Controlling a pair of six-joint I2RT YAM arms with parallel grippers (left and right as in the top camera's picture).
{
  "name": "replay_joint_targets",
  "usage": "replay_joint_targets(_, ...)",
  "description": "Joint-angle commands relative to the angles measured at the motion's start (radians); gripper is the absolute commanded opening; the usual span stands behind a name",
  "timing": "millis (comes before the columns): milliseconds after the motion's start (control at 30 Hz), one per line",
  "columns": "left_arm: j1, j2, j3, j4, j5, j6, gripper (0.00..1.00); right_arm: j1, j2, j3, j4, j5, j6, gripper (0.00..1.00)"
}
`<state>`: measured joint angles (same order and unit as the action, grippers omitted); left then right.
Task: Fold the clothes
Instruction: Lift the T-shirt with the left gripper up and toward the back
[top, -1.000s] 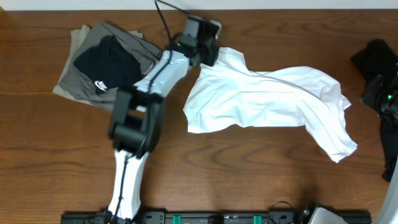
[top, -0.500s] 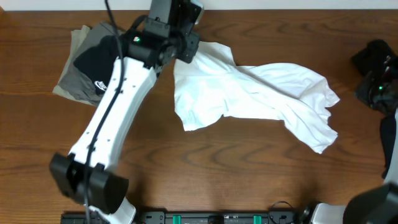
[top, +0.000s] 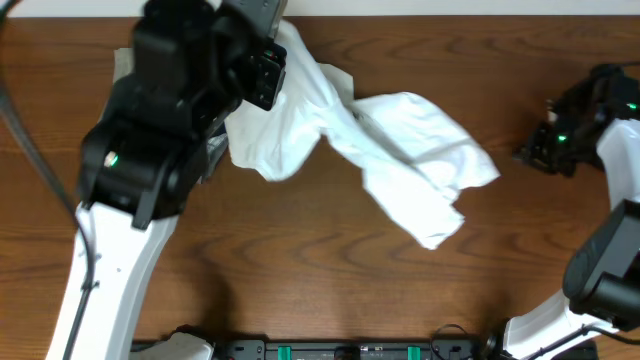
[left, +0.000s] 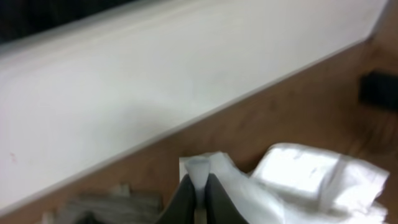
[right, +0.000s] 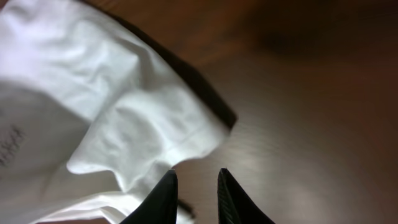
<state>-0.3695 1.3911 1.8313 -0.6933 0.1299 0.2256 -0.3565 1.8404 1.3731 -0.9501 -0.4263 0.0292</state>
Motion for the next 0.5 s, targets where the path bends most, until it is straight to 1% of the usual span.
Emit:
replay_joint_targets(0, -0.003, -0.042, 0.008, 0.071, 0.105, 0.082, 0.06, 0.056, 0.002, -0.003, 0.019, -0.217, -0.192, 0.23)
replay_joint_targets(67, -0.003, -0.065, 0.008, 0.121, 0.164, 0.125, 0.06, 0.087, 0.002, -0.003, 0.023, -0.261, -0.232, 0.24)
replay_joint_targets(167, -0.003, -0.083, 0.008, 0.181, 0.266, 0.164, 0.06, 0.14, 0.002, -0.003, 0.018, -0.264, -0.269, 0.25)
replay_joint_targets(267, -0.003, -0.085, 0.008, 0.23, 0.271, 0.15, 0.06, 0.212, 0.002, -0.003, 0.015, -0.271, -0.325, 0.25)
replay_joint_targets(367, -0.003, -0.084, 0.008, 0.246, 0.273, 0.102, 0.06, 0.278, 0.002, -0.003, 0.017, -0.283, -0.359, 0.26)
replay_joint_targets(467, -0.008, -0.088, 0.008, 0.255, 0.288, 0.116, 0.06, 0.342, 0.002, -0.003, 0.024, -0.298, -0.371, 0.26)
